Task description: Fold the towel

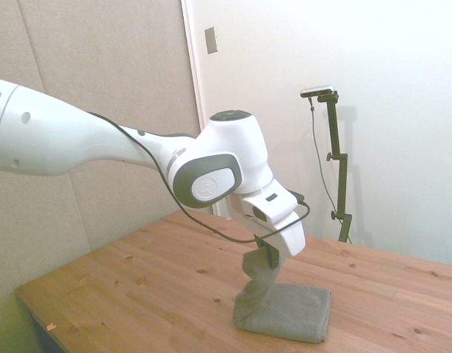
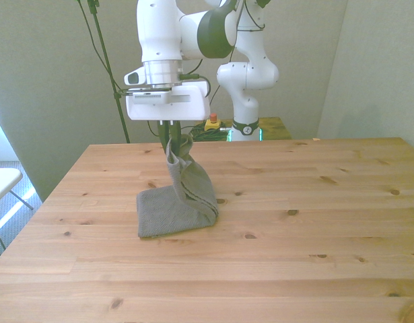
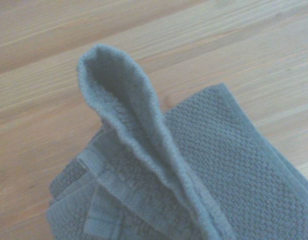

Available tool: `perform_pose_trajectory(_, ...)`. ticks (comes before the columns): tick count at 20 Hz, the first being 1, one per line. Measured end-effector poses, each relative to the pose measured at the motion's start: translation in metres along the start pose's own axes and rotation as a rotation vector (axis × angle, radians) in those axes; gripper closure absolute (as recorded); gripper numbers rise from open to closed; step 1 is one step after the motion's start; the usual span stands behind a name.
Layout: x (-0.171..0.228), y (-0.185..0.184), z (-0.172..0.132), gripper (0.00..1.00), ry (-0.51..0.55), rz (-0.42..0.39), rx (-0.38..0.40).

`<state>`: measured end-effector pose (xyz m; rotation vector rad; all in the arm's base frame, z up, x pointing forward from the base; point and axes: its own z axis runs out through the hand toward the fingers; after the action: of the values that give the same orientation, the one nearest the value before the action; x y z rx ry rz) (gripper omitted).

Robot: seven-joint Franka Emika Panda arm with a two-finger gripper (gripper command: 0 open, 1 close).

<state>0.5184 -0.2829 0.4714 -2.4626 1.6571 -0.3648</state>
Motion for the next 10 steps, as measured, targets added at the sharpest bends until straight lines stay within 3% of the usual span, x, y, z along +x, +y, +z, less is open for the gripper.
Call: perform_pose_trajectory(10, 0.012, 0.006, 0.020, 0.00, -0.010, 0.011, -0.029)
